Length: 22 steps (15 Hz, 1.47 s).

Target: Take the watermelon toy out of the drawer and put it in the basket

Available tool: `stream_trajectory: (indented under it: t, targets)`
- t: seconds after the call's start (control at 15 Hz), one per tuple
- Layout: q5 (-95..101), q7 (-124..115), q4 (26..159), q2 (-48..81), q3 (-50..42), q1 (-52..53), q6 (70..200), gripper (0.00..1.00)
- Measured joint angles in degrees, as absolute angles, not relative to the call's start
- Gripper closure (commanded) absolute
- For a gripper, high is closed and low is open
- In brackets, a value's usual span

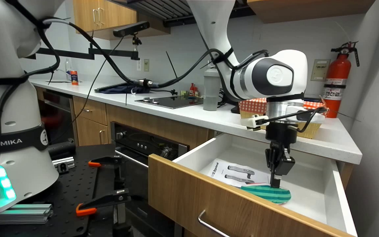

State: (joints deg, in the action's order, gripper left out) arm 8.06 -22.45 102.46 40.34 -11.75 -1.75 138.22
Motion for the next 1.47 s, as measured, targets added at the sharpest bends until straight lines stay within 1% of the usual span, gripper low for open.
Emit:
stream_trajectory:
  t: [0.33, 0.47, 0.8, 1.13, 1.47]
  targets:
    - [7.9, -22.3, 102.5, 40.3, -11.7, -1.8, 138.2, 1.00]
    - [7.9, -21.5, 106.4, 38.4, -12.1, -2.0, 140.2, 1.00]
    - [7.9, -16.4, 119.2, 26.8, -13.8, -4.2, 143.6, 1.00]
    - [7.9, -12.1, 125.0, 16.3, -13.9, -5.8, 143.7, 1.00]
    - [6.7, -11.4, 131.2, 7.9, -10.1, -5.4, 145.9, 1.00]
